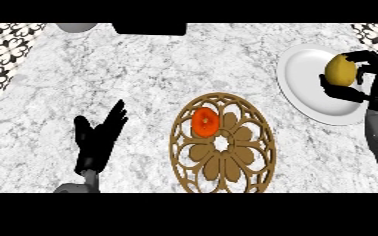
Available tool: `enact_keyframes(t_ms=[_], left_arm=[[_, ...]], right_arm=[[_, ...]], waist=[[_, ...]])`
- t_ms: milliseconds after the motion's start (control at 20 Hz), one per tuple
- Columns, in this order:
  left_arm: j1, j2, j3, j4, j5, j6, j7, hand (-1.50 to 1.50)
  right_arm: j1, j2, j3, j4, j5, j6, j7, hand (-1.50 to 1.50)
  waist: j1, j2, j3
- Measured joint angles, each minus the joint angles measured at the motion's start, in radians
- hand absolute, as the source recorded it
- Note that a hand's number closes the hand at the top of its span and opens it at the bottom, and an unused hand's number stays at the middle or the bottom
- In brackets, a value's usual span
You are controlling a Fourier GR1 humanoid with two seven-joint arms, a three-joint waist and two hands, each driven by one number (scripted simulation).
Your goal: Pick the lemon from the placemat and place it in the plate
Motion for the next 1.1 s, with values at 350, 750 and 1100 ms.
enact_keyframes(t_ms=[350, 750, 1100], left_arm=[[0.007, 0.001, -0.015, -0.02, -0.005, -0.014, 0.003, 0.0], [-0.012, 0.001, -0.015, -0.011, 0.0, -0.028, 0.0, 0.0], [-0.01, -0.002, -0.008, 0.005, -0.005, -0.02, -0.01, 0.0]], right_arm=[[-0.154, -0.085, 0.016, 0.324, 0.086, 0.029, 0.023, -1.5], [-0.252, -0.087, 0.056, 0.502, 0.144, 0.148, 0.009, -1.5], [-0.276, -0.084, -0.064, 0.541, 0.024, 0.274, -0.131, -1.5]], waist=[[0.031, 0.01, 0.0], [0.051, 0.022, 0.004], [0.038, 0.02, 0.005]])
